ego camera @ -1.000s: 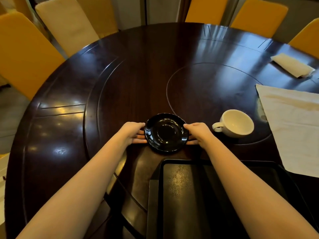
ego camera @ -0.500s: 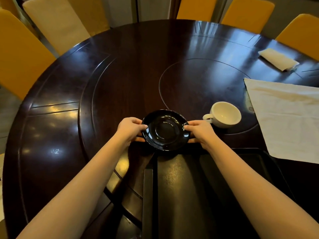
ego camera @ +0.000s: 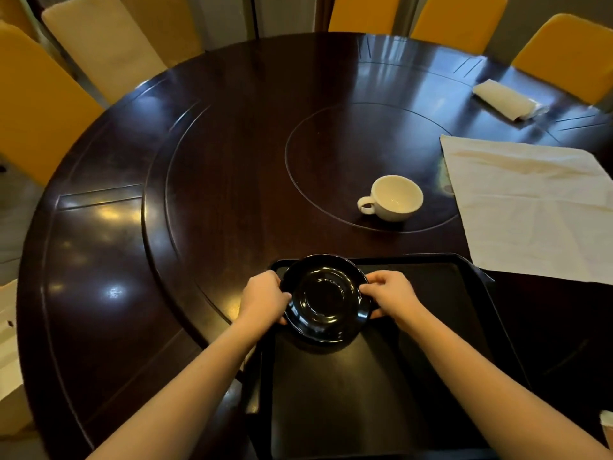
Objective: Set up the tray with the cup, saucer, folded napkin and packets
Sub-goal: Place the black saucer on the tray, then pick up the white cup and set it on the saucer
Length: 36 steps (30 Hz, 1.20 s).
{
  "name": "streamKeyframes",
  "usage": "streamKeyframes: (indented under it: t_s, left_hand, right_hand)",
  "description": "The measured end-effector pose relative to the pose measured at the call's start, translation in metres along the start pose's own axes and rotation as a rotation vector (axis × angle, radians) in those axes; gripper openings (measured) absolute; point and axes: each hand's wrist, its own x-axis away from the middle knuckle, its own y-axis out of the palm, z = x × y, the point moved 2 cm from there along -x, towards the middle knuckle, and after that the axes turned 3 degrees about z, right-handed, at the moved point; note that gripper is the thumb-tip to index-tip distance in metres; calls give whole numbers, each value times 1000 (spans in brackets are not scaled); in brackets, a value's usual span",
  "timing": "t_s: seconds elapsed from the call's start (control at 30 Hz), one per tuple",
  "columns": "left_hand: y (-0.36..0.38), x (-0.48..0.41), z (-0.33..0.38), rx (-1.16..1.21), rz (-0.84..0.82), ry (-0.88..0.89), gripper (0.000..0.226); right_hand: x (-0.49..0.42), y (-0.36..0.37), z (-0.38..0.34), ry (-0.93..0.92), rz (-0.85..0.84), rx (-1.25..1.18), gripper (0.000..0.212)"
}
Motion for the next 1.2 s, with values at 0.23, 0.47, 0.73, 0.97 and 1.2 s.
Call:
streamKeyframes:
  t_s: [0.23, 0.47, 0.73, 0.97, 1.2]
  left_hand:
    - [17, 15, 13, -267, 42, 28, 12]
    - [5, 20, 33, -430, 77, 79, 26]
    - [-10, -3, 105, -433, -212, 389, 74]
    - [1, -51, 164, -480, -406, 377, 90]
    - [22, -100, 187, -519, -420, 322, 95]
  right_hand:
    - [2, -9, 15, 9, -30, 93, 15]
    - [-2, -29, 11, -102, -175, 379, 38]
    - [-9, -105, -21, -322, -206, 1044, 84]
    - [-40, -163, -44, -357, -38, 1154, 103]
    - [-90, -177, -44, -348, -111, 984, 102]
